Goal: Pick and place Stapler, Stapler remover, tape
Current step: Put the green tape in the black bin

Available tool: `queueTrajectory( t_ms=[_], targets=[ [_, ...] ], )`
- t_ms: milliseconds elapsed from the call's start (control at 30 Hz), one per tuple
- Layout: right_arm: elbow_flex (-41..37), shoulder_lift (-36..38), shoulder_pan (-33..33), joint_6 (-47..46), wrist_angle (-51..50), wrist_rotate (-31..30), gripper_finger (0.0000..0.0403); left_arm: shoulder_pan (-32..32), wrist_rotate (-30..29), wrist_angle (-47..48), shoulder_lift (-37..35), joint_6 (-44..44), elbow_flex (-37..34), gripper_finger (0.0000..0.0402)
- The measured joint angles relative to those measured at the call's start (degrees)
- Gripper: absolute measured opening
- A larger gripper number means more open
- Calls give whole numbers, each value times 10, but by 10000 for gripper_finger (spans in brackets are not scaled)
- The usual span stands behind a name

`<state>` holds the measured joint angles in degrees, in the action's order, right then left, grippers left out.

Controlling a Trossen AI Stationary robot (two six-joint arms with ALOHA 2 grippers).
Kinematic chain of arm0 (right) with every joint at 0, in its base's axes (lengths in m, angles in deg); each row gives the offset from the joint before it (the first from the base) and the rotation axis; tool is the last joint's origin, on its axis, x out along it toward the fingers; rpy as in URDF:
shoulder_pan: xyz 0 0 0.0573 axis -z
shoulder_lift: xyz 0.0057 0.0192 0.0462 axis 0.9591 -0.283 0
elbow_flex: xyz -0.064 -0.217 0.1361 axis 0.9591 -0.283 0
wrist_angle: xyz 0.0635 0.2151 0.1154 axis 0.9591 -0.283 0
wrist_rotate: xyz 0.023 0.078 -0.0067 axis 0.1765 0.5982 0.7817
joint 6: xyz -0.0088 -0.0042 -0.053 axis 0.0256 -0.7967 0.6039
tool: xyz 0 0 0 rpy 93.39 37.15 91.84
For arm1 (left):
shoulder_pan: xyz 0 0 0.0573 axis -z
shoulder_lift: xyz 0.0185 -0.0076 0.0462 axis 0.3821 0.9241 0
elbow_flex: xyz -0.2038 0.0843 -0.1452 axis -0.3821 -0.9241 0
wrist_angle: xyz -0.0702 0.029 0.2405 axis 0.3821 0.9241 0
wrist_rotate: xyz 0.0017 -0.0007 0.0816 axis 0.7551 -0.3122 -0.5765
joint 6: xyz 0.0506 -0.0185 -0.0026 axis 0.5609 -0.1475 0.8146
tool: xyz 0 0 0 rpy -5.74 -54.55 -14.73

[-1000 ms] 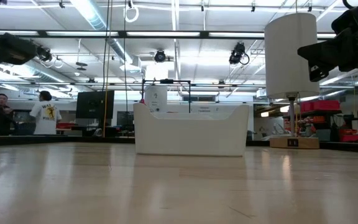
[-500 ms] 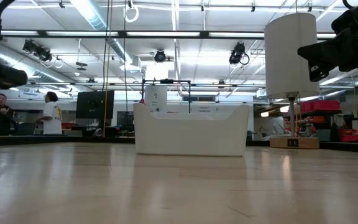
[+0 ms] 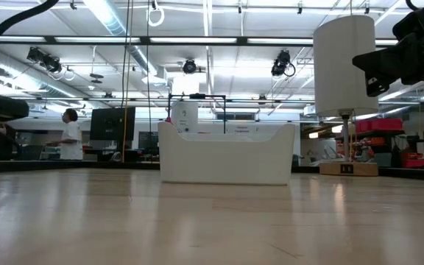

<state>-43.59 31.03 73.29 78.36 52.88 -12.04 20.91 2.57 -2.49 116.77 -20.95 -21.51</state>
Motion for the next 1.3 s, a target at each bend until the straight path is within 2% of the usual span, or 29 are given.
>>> queueTrajectory(
  t_ms=[767,1300],
  targets=[
    [0,0,0,0,0,0,13,0,30,-30,0,1,0,119],
    [0,0,0,0,0,0,13,-1,34,-26,0,1,5,96]
  ],
)
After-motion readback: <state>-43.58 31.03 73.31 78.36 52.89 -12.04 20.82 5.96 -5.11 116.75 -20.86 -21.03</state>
